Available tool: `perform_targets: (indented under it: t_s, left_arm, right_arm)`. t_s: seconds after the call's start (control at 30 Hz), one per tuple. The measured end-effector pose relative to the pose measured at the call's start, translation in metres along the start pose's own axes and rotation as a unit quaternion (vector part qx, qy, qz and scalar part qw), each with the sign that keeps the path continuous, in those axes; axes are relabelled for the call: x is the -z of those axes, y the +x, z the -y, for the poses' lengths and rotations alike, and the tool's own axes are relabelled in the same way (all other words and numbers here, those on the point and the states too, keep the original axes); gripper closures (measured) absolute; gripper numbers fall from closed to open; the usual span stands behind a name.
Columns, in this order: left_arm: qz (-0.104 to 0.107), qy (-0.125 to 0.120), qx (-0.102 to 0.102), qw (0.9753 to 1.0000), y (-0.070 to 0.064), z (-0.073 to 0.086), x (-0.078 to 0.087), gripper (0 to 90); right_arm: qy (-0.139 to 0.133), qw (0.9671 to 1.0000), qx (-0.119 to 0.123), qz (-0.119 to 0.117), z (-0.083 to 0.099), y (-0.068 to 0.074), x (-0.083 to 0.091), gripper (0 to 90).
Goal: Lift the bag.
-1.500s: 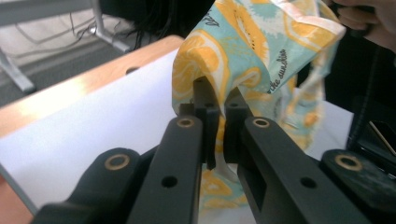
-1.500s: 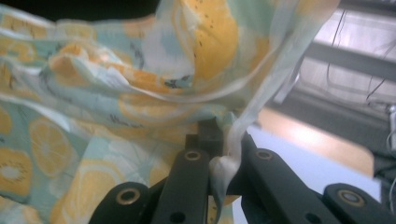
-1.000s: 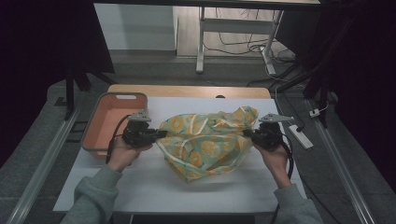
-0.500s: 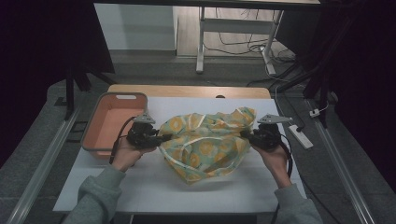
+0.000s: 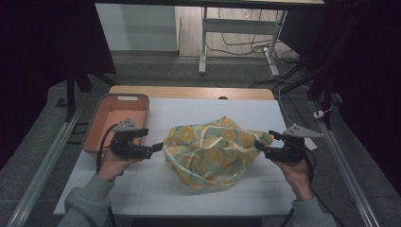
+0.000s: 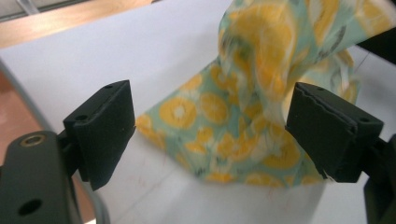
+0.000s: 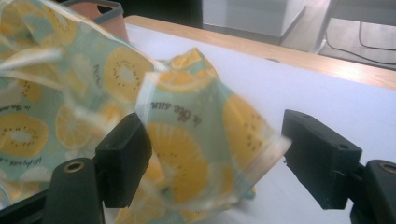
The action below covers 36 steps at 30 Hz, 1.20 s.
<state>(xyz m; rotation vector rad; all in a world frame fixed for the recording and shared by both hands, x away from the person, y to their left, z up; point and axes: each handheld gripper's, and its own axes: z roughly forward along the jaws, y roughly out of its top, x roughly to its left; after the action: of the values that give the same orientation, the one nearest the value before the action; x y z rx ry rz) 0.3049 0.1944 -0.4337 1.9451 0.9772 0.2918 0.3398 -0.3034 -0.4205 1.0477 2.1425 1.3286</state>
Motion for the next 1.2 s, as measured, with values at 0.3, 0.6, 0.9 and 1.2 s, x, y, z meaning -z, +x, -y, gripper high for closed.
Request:
perform_targets:
  t_s: [0.3,0.6,0.9,1.2]
  left_arm:
    - [-0.018,0.017,0.002,0.9997,-0.004,0.028,0.015,18.8]
    - [-0.023,0.027,0.003,0.9994,-0.006,0.046,0.021,19.7]
    - [-0.033,0.039,-0.006,0.9987,-0.010,0.057,0.022,20.2]
    - [-0.032,0.043,-0.006,0.9986,-0.009,0.059,0.019,20.4]
  right_arm:
    - [0.000,0.9998,0.007,-0.019,0.019,0.002,0.028,25.3]
    - [0.033,0.9989,0.015,-0.029,0.052,0.009,0.030,24.9]
    - [0.057,0.9972,0.041,-0.027,0.061,0.016,0.020,25.5]
    - [0.054,0.9973,0.047,-0.017,0.063,0.014,0.023,26.2]
